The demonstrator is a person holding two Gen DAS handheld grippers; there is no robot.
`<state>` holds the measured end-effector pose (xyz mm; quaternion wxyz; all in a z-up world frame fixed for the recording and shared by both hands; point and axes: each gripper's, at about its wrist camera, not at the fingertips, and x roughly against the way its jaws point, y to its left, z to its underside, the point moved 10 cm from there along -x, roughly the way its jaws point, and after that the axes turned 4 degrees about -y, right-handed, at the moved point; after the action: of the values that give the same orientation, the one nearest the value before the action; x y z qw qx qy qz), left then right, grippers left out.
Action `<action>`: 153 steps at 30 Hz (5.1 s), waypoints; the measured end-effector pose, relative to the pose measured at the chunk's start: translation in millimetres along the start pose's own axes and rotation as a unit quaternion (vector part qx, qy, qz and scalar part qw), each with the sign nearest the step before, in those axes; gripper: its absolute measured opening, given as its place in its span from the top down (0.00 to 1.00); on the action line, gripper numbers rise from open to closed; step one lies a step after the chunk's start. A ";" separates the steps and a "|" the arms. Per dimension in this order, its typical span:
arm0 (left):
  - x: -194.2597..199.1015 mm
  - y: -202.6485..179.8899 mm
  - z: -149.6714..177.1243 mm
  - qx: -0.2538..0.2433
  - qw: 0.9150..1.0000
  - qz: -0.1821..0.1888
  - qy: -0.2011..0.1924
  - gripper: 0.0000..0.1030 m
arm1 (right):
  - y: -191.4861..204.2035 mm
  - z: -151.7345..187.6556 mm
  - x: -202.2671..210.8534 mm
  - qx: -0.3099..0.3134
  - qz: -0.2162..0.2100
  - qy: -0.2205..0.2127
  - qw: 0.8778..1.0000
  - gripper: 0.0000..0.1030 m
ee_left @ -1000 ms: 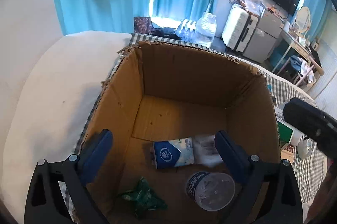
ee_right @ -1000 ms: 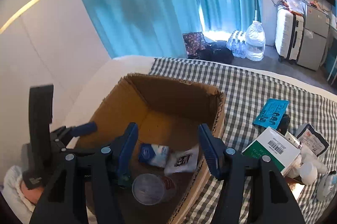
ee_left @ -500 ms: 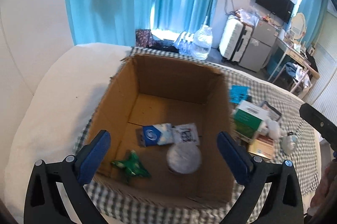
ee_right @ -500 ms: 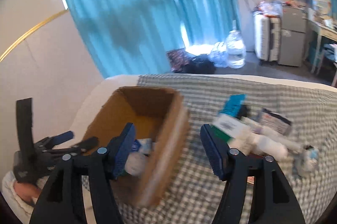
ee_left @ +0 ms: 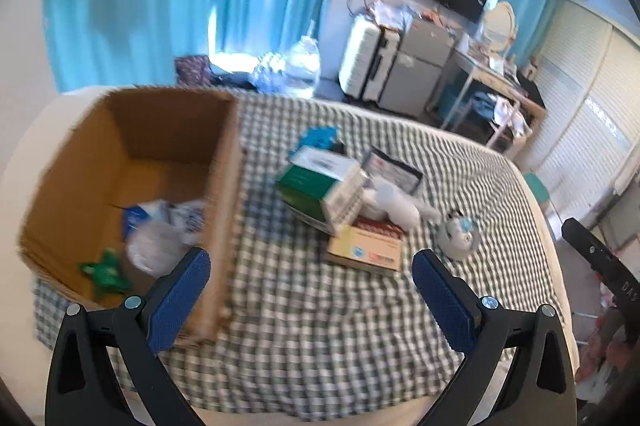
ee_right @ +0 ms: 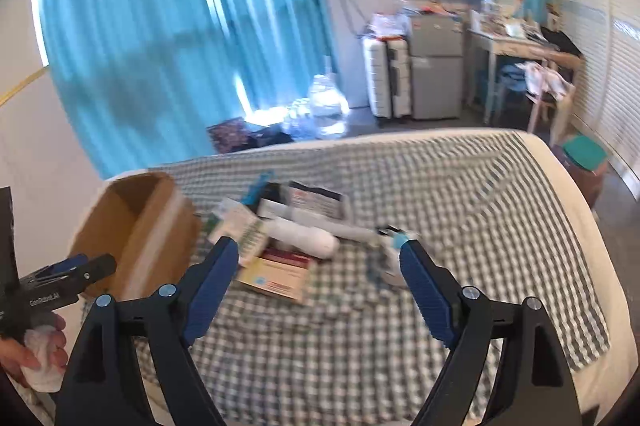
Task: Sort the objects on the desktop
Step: 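Move both grippers back over the bedspread toward the tape roll, then grasp the tape roll rim with the right gripper while the left gripper grasps the green-white medicine box, then carry the tape roll and medicine box to the cardboard box and release both, then reach the right gripper to the white plush toy and grasp it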
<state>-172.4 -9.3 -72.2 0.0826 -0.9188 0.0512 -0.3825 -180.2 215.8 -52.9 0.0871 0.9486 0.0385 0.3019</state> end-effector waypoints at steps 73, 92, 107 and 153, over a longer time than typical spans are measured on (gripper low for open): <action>-5.6 -26.2 -49.3 0.010 0.997 -0.039 -0.065 0.11 | 25.5 10.5 -29.8 0.017 -0.013 -0.011 1.000 0.20; 94.2 89.9 -81.8 -0.012 0.992 -0.073 -0.106 0.11 | 221.7 -0.2 -0.4 0.089 -0.135 -0.014 0.987 0.20; -4.9 226.4 -82.5 0.035 0.991 -0.129 -0.028 0.11 | 313.9 16.9 -129.9 0.091 -0.197 0.080 0.973 0.20; 62.6 28.6 -35.1 -0.022 0.994 -0.091 -0.052 0.00 | 129.1 -35.7 23.9 0.078 -0.041 -0.062 0.994 0.00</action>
<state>-154.3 -51.2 -9.8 0.0299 -0.9399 -0.0288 -0.3389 -178.8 97.1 13.6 0.0268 0.9670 0.0950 0.2349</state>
